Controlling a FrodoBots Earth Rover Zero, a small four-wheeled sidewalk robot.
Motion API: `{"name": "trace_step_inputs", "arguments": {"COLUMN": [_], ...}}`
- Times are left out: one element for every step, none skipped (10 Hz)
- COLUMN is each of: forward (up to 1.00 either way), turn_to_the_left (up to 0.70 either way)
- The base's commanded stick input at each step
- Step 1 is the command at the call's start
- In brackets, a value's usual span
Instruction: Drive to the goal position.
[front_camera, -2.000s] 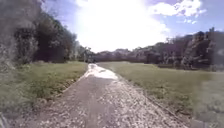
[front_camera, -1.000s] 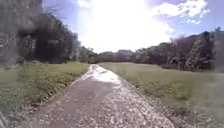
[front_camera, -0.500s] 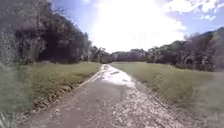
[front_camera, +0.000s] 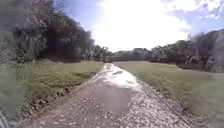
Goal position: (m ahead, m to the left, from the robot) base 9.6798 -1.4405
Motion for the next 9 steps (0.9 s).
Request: {"name": "trace_step_inputs", "arguments": {"forward": [0.7, 0.7, 0.7, 0.7, 0.7, 0.7, 0.7, 0.7, 0.7], "turn_to_the_left": [0.0, 0.0, 0.0, 0.0, 0.0, 0.0, 0.0, 0.0, 0.0]}}
